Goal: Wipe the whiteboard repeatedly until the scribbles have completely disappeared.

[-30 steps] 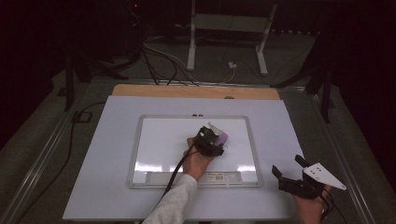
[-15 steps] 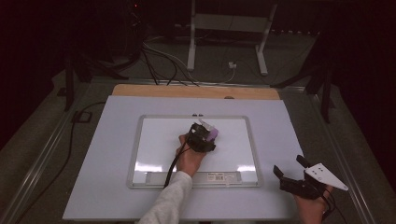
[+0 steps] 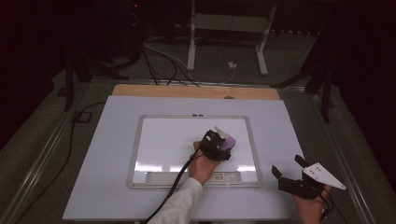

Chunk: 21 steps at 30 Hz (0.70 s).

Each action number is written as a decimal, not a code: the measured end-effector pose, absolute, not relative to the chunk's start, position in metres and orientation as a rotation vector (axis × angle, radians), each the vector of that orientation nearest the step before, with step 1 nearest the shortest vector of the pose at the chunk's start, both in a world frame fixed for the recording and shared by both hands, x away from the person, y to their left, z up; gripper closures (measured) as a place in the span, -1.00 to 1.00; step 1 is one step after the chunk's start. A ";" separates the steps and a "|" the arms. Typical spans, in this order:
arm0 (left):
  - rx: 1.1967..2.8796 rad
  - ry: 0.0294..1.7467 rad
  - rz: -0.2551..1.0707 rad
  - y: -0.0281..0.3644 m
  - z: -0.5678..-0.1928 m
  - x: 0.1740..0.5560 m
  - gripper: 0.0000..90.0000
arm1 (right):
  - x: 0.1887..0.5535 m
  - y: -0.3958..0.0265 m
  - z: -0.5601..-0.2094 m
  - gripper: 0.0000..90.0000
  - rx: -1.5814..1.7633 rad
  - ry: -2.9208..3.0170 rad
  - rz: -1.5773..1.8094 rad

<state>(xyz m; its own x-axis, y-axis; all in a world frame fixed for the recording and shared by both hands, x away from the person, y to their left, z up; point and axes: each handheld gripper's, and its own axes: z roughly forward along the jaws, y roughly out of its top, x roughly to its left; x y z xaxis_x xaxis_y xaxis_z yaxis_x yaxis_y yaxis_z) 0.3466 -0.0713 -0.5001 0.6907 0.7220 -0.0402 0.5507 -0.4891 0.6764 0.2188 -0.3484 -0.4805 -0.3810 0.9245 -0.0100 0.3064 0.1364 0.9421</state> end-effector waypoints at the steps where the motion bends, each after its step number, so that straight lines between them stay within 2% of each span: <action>1: 2.225 0.961 0.336 -0.073 -0.500 0.346 -0.07 | 0.219 -0.349 -0.480 -0.93 1.189 1.783 1.252; 3: 2.216 0.971 0.325 -0.071 -0.501 0.348 -0.07 | 0.219 -0.350 -0.480 -0.93 1.192 1.780 1.254; 12: 2.206 1.092 0.475 -0.048 -0.499 0.365 -0.07 | 0.219 -0.349 -0.481 -0.93 1.197 1.784 1.249; 21: 2.173 1.189 0.541 -0.020 -0.499 0.377 -0.07 | 0.216 -0.354 -0.480 -0.93 1.203 1.762 1.257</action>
<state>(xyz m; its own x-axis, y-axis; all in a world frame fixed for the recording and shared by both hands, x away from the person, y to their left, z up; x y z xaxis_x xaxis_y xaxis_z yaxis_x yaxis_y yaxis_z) 0.3768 -0.0205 -0.4995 0.5164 0.8538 0.0659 0.6103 -0.4210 0.6710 0.2164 -0.3537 -0.4796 -0.3652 0.9309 0.0018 0.3045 0.1176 0.9452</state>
